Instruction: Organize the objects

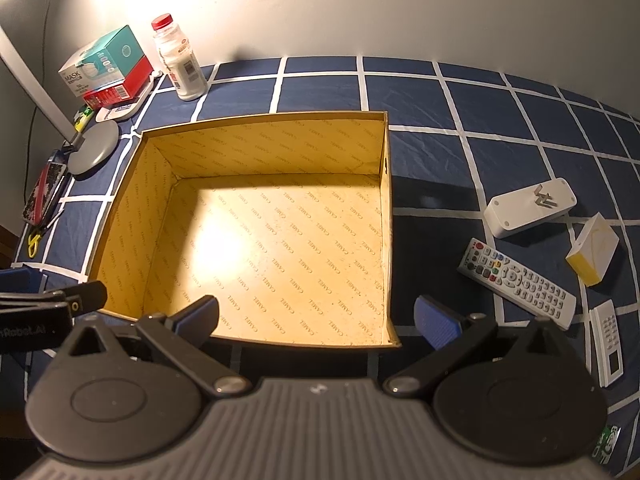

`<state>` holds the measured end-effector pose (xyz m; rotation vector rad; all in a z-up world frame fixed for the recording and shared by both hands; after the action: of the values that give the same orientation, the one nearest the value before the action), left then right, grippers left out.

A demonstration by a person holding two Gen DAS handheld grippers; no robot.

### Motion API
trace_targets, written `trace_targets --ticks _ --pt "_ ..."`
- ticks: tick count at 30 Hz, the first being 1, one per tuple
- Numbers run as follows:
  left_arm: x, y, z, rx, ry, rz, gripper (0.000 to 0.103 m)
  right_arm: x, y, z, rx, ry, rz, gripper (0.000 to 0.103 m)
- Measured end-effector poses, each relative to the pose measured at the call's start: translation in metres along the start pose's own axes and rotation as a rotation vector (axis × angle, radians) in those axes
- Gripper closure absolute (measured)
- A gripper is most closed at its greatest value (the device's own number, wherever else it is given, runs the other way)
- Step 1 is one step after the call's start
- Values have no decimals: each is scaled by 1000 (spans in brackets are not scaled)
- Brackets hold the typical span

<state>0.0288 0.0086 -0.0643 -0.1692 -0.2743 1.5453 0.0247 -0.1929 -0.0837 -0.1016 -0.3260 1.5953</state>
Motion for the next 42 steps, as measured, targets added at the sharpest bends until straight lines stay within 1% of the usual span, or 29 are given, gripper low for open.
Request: trace_targets --ticks 42 --pt "-7 0 3 -5 -8 -8 0 -1 0 1 -10 -9 -9 0"
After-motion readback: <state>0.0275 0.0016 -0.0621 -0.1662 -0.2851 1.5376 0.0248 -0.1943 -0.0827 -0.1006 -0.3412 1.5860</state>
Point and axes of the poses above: each gripper's, at about its wrist camera, not at the fingertips, and z roughly against the way its jaws point, x to its left, y to its underside, the point moved 8 cm from there along -z, roughly the way its jaws point, and after that the axes turned 9 degrees about x, right-handed, at the moved point
